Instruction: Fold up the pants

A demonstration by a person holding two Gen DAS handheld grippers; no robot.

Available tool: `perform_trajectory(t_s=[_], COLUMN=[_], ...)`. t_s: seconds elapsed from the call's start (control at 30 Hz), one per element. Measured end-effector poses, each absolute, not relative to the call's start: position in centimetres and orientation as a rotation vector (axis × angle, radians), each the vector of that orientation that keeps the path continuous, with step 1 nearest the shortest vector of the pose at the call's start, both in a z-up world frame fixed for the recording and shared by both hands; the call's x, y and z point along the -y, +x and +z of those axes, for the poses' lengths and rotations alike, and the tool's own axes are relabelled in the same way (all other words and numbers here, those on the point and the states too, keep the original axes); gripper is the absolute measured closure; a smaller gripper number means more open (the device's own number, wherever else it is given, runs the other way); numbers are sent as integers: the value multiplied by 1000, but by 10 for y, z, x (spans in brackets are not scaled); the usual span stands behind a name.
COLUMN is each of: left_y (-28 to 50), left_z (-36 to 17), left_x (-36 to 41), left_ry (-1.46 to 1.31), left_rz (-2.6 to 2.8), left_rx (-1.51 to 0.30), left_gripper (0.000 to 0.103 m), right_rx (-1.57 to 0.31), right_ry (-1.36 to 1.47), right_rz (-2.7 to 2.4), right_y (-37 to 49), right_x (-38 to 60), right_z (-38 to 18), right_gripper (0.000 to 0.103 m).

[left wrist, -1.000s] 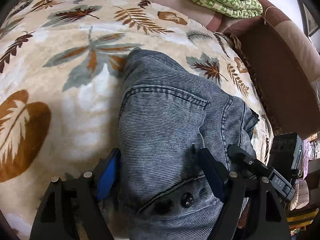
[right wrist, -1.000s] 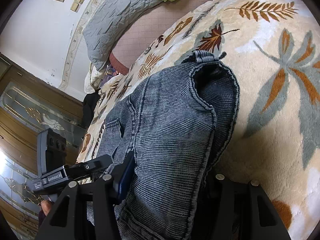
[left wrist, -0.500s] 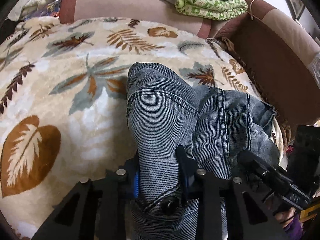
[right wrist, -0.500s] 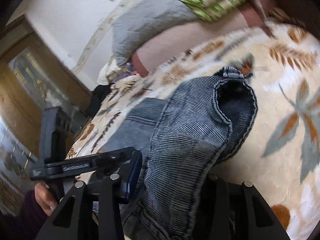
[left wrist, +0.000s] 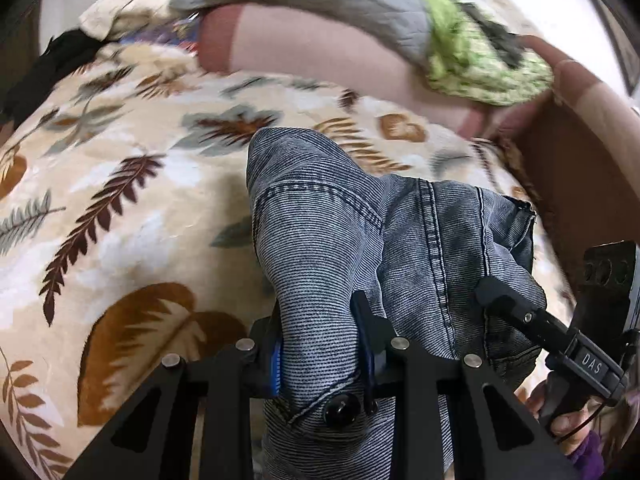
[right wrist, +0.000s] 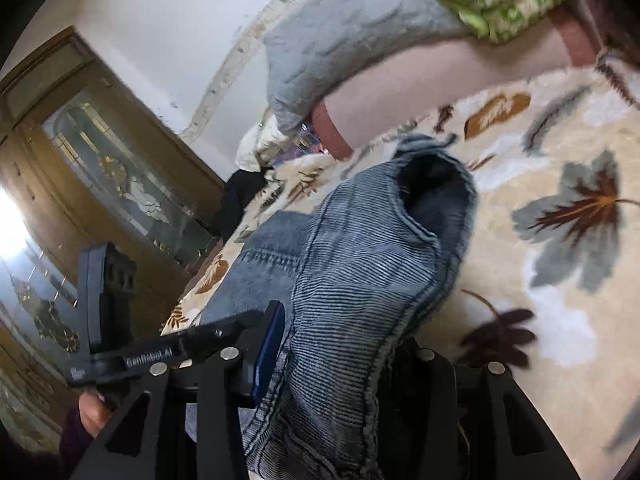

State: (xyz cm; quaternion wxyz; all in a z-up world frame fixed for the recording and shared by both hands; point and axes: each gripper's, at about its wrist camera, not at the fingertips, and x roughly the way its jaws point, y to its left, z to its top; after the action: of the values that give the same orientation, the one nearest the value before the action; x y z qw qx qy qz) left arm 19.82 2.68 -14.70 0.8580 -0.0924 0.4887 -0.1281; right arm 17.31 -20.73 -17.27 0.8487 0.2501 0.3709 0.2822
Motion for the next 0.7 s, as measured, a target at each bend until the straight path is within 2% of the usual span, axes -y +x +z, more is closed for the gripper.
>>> perform_trajectory(t_s=[0.1,0.13,0.17,0.23,0.3,0.47,0.63,0.67,0.7], left_y=[211,212,211,208,202,183,172,170,166], left_z=[-174,-179,-181,-181,-172,-140,-128,-128,-128], left_x=[-31,-34,-36,-35,-33,-32,-32,-31,-31], left_ry=[-177,-194,-203,-174,-124,-12,73,89,93], left_rz=[-203,-202,-202,-191,-174,-115,-71,-65,-67], left_rx=[-1088,-1089,-1083,-1072,-1038,-931,-898,-900,-904], left_gripper=[69,64,62,54,54,52,52,51,51], right_rx=[-894,-931,-964,-945,-947,-829,-711,-720,-739], right_ry=[548,565,590,610,547,430,345,331,320], right_rz=[487,451,428,446,411,316,444,462,477], right_y=[198,202,204,199,194,170,142,138,135], right_x=[206,209,212,217,216,228,212,204,196], right_z=[-203,-213,-222,-222,-212,-170,-133,-133,-135], right_gripper=[52,49,41,40,38,38,38,40,48])
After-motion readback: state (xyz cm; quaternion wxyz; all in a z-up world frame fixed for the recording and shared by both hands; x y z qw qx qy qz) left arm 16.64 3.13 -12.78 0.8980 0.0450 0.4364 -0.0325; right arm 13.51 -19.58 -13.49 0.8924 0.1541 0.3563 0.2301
